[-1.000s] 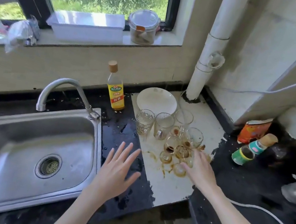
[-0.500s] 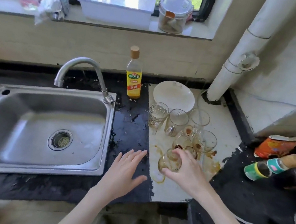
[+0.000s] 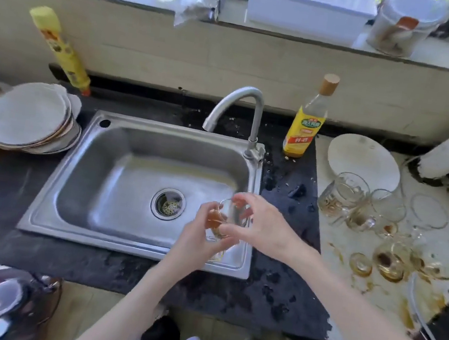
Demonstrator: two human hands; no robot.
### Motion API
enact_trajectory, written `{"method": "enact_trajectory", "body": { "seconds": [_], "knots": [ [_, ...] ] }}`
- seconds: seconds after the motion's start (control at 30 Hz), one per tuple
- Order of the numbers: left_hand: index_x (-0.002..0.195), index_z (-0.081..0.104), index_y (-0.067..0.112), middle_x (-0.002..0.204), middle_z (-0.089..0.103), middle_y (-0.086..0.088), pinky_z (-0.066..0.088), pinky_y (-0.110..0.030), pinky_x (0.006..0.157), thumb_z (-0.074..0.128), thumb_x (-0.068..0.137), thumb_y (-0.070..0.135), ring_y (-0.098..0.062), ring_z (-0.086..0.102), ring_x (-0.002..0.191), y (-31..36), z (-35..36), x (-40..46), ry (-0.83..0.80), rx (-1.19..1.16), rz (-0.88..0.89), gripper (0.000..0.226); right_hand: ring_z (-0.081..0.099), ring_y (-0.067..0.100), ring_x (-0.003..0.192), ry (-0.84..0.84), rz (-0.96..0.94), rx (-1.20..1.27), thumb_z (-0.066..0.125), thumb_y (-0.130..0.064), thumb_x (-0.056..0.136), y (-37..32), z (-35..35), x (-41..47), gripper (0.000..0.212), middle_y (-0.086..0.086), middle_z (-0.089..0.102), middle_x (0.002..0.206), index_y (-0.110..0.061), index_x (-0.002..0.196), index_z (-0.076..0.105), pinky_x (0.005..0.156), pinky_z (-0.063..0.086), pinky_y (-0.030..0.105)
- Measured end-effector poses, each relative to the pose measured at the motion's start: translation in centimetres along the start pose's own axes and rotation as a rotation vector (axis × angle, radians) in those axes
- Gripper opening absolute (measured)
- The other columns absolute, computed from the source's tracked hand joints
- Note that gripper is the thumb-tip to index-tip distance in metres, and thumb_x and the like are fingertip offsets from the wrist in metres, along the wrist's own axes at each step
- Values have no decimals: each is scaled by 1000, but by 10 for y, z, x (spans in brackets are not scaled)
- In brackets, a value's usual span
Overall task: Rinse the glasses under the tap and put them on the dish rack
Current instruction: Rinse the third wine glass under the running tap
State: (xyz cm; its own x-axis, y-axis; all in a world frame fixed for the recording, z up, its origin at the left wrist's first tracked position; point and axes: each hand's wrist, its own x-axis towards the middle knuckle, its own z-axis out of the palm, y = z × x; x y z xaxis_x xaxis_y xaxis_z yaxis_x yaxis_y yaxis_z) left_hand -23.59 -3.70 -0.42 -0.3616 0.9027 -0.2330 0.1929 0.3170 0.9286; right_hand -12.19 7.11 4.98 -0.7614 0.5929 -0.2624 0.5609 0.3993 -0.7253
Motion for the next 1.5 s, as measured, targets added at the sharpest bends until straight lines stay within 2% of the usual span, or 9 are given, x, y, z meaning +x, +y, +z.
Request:
{"method": "enact_trajectory", "body": {
  "seconds": [0.1,0.2,0.4,0.57,0.7,0.9,1.03,1.37,1.5],
  "knots": [
    [114,42,27,92,62,2,48,-23,83,79,72,19,-8,61,83,-22,-39,20,-6,-15,-28,57,53,7,110,-68,95,165,68,-45,80,-13,17,37,70,-8,51,127,-25,139,36,90,41,21],
    [115,42,23,92,58,0,46,-16,78,80,71,17,-2,58,76,-33,-66,41,25,-30,-59,59,50,9,118,25,179,273,59,-42,87,-10,19,73,64,-2,48,138,-20,142,34,93,37,20],
    [114,42,22,96,58,3,45,-10,70,79,72,18,-5,59,79,-46,-80,89,110,-94,-132,57,30,24,137,318,309,-125,52,-27,95,29,-2,128,56,9,34,149,-7,142,31,105,26,30],
    [117,43,24,97,62,4,49,-13,63,79,71,25,-12,61,89,-58,-66,108,118,-115,-146,58,30,28,137,336,365,-68,49,-27,96,61,-3,166,61,12,31,150,-2,145,23,106,28,35],
    [115,44,25,98,63,1,46,-11,57,79,71,24,-14,61,86,-63,-59,120,128,-141,-155,56,37,25,133,467,271,-44,46,-28,97,73,8,166,49,7,43,144,-10,142,36,103,31,32],
    [119,43,23,101,62,0,44,-10,55,79,71,22,-11,60,84,-66,-55,127,141,-169,-178,59,19,21,143,313,132,-450,45,-28,97,94,38,166,54,10,30,152,-5,144,31,117,5,35],
    [119,43,22,102,62,3,46,-9,58,79,72,21,-10,61,88,-72,-59,132,159,-158,-197,59,19,26,143,300,107,-655,47,-26,95,104,53,169,56,14,30,151,-2,143,31,117,6,39],
    [121,43,27,101,61,11,41,-3,64,78,71,32,-2,59,90,-83,-58,134,178,-74,-251,62,27,33,140,308,118,-716,57,-20,90,120,67,173,59,23,33,148,6,139,36,113,8,37],
    [118,43,27,102,61,7,47,-8,62,77,73,31,-7,61,89,-84,-60,135,153,-107,-314,56,1,26,146,269,80,-580,42,-27,98,106,66,171,59,16,13,156,-6,148,20,114,-3,29]
  ]
}}
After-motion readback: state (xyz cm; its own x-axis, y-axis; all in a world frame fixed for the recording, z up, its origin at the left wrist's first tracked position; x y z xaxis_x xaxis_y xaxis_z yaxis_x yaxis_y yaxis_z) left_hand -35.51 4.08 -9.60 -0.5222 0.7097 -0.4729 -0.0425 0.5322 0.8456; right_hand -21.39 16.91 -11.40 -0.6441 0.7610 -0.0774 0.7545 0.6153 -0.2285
